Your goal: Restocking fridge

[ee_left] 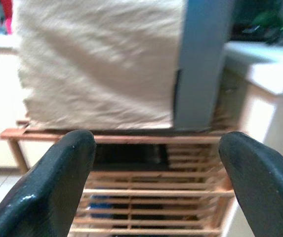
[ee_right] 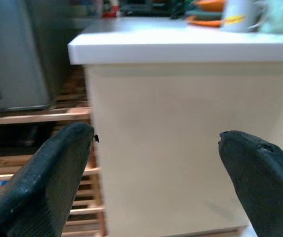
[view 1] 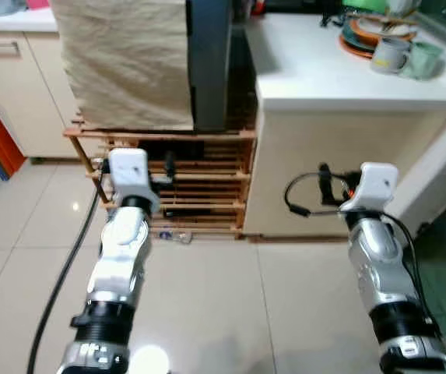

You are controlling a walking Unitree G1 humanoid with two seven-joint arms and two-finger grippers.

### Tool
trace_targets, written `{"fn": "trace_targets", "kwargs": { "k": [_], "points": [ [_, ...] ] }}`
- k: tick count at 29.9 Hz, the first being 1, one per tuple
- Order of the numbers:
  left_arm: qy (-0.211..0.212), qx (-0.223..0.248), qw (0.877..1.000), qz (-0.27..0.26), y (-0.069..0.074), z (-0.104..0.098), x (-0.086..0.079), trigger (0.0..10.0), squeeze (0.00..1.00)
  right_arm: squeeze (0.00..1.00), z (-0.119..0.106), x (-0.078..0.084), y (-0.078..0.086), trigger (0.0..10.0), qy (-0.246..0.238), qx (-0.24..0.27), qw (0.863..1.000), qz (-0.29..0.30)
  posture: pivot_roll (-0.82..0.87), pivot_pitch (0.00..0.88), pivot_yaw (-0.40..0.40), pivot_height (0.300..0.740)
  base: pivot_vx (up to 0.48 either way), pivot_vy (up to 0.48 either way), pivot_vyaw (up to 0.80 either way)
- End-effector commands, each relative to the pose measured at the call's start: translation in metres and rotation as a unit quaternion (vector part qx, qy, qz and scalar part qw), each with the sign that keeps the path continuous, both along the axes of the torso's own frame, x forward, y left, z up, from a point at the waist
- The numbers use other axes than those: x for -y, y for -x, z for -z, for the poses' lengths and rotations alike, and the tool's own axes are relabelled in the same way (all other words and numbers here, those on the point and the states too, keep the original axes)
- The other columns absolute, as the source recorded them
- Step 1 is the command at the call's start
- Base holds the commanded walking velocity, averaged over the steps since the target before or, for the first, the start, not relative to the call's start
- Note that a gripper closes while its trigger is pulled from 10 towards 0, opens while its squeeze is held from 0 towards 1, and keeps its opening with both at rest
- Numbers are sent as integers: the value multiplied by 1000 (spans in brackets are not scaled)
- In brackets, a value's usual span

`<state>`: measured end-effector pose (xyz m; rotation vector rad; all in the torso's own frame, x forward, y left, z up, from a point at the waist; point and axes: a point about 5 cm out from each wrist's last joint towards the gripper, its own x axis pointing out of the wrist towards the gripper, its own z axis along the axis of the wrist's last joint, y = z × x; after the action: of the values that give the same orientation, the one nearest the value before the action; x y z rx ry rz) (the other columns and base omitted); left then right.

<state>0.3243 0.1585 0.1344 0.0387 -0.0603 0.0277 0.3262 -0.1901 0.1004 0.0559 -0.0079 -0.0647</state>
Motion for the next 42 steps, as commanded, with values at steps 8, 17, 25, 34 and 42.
{"fn": "trace_targets", "kwargs": {
  "k": [8, 17, 25, 34, 42],
  "points": [
    [-1, -8, 1000, 9, -4, -2, 3, 10000, 0, 0, 2, -1, 0, 10000, 2, 6, 1000, -2, -82, 0, 12, 740, 353, 325, 0],
    [11, -46, 999, 16, -7, 10, -2, 10000, 0, 0, 4, 4, 0, 10000, 2, 3, 1000, 13, -93, 0, 15, 740, 351, 328, 0],
    [6, -51, 999, 16, -5, 14, -4, 10000, 0, 0, 8, 5, 3, 10000, 4, -4, 1000, 11, -83, 0, 5, 740, 352, 325, 0],
    [-3, -60, 998, 17, -1, 19, -9, 10000, 0, 0, 11, 0, 5, 10000, 0, -4, 1000, 5, -71, 0, 10, 740, 352, 326, 0],
    [9, -46, 998, 45, -2, 15, -4, 10000, 0, 0, 15, -3, 7, 10000, -11, -4, 1000, -1, -62, 0, 24, 740, 287, 363, 0]
  ]
}}
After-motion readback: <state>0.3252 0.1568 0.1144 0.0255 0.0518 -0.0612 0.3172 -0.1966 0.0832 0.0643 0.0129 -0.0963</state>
